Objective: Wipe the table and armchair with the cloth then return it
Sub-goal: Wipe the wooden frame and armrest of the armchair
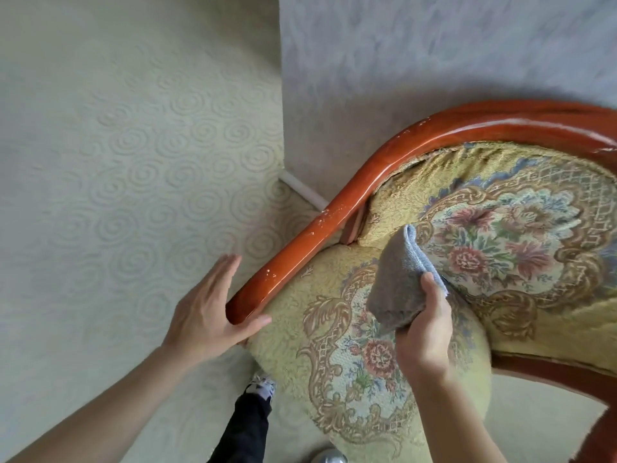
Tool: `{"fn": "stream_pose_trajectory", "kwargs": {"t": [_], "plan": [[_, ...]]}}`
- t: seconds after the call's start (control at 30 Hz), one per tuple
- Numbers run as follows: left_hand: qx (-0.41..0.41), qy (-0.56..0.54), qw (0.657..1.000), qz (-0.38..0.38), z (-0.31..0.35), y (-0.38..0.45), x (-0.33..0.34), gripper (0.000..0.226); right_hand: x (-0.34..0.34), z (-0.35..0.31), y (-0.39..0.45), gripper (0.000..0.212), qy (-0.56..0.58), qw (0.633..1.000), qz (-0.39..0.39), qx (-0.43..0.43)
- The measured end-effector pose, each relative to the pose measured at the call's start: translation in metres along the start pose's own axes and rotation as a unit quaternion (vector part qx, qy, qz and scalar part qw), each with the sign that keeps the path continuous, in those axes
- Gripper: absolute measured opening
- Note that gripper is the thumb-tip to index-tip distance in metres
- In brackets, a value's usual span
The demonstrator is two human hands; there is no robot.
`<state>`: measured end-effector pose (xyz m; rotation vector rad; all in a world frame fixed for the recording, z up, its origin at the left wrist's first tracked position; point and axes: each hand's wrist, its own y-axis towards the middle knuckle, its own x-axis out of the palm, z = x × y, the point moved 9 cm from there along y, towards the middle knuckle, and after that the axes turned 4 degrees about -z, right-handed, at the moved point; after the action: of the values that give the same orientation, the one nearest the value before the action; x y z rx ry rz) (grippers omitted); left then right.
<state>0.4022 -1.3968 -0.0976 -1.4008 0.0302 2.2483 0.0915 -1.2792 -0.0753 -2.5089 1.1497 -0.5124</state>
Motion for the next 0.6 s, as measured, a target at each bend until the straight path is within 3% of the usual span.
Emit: {"fn": "stream_pose_trajectory", "kwargs": {"t": [0.13,0.2,0.4,0.5,0.6], "plan": [[-0.048,-0.013,0.999,0.022,-0.016,-0.023,0.025,0.132,0.02,0.017,-0.011,0.034,-0.026,0.999,-0.024,0.004],[-0.052,-0.024,0.997,0.048,-0.02,-0.028,0.029,0.127,0.03,0.024,-0.015,0.022,-0.041,0.998,-0.033,0.016],[-0.038,-0.079,0.985,0.151,-0.023,-0.032,0.025,0.074,0.06,0.027,-0.02,0.047,-0.107,0.991,-0.084,-0.009],[-0.049,-0.117,0.976,0.177,-0.024,-0.031,0.025,0.059,0.084,0.013,-0.026,0.019,-0.153,0.972,-0.136,-0.117],[-0.05,-0.131,0.971,0.193,-0.027,-0.032,0.029,0.058,0.118,0.006,-0.048,0.031,-0.257,0.901,-0.241,-0.254]]}}
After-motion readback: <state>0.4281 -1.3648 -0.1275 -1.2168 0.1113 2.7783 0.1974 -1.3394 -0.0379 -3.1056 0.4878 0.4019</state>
